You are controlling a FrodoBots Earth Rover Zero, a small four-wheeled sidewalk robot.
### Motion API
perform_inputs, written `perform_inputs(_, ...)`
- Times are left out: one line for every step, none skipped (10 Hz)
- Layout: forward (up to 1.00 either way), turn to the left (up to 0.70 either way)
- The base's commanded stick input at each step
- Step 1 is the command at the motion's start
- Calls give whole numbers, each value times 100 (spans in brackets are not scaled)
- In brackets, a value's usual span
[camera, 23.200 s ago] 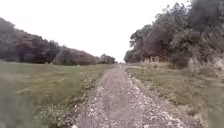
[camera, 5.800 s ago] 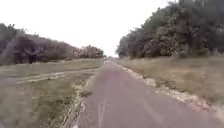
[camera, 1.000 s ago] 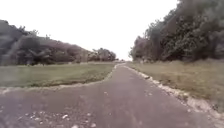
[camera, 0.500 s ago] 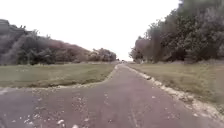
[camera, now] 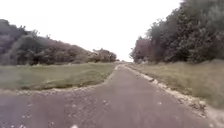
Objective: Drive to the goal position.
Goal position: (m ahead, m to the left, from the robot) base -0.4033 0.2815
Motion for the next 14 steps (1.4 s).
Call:
perform_inputs(6, 12)
perform_inputs(6, 12)
perform_inputs(6, 12)
perform_inputs(6, 12)
perform_inputs(6, 12)
perform_inputs(6, 12)
perform_inputs(7, 13)
perform_inputs(7, 13)
perform_inputs(7, 13)
perform_inputs(7, 13)
perform_inputs(7, 13)
perform_inputs(7, 13)
perform_inputs(6, 12)
perform_inputs(6, 12)
